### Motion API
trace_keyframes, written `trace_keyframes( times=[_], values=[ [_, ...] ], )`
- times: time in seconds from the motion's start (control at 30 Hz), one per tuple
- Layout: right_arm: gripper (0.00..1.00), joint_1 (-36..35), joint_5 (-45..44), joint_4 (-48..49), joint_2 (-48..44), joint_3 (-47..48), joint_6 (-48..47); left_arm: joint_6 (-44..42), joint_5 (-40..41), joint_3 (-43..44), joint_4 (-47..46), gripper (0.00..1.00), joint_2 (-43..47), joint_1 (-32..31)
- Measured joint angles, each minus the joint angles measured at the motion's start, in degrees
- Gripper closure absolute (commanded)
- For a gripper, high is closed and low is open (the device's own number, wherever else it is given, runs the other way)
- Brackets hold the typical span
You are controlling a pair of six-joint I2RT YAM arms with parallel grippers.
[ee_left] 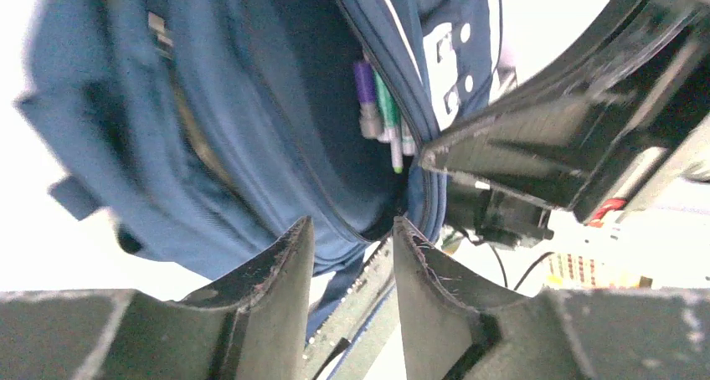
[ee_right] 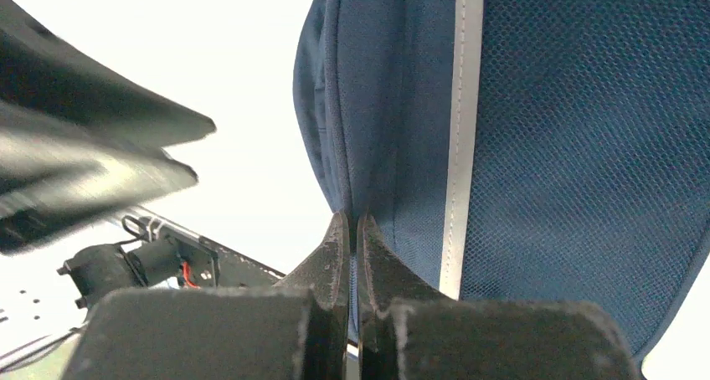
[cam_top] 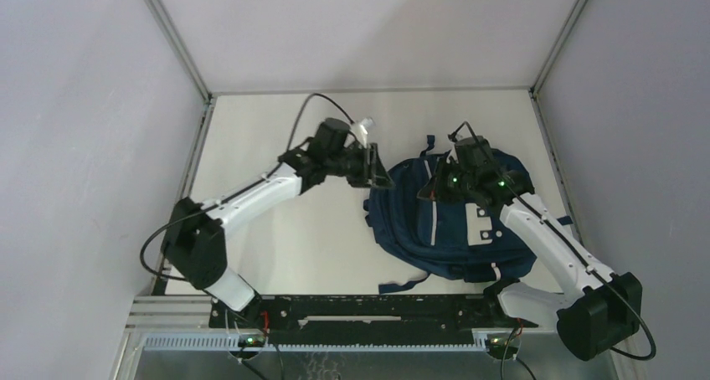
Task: Pack the student bag
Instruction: Place the stationery in the student bag, then adjust the student bag at the center of the board.
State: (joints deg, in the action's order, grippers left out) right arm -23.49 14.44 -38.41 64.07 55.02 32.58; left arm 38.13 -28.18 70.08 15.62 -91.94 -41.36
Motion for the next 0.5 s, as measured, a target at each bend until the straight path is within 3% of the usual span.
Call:
trace_keyframes(
  times=[0.1, 0.2, 0.3, 0.37, 0.4, 0.5],
  values=[
    [0.94, -2.6, -1.4, 0.0, 0.2, 0.0, -0.9, -0.9, 0.1, 0.0, 0.8, 0.54, 3.0, 5.2],
    [0.75, -7.9, -3.8, -2.4, 3.8, 2.2, -2.6, -1.6, 0.4, 0.0, 2.0, 0.50, 4.2, 9.7],
    [0.37, -13.9, -9.5, -6.6, 10.5, 7.6, -3.1, -2.3, 1.1, 0.0, 4.4, 0.45, 4.1, 11.6],
    [0.20, -16.3, -13.2, -8.3, 11.8, 8.9, -3.0, -2.8, 1.3, 0.0, 5.8, 0.44, 4.0, 11.5],
    [0.15, -16.6, -14.7, -9.3, 11.1, 8.9, -2.5, -3.2, 1.5, 0.2, 6.4, 0.44, 3.7, 11.5],
    [0.14, -13.8, -18.8, -12.1, 5.7, 8.9, -2.1, -4.0, 1.6, 2.0, 8.3, 0.44, 1.0, 11.2]
  ],
)
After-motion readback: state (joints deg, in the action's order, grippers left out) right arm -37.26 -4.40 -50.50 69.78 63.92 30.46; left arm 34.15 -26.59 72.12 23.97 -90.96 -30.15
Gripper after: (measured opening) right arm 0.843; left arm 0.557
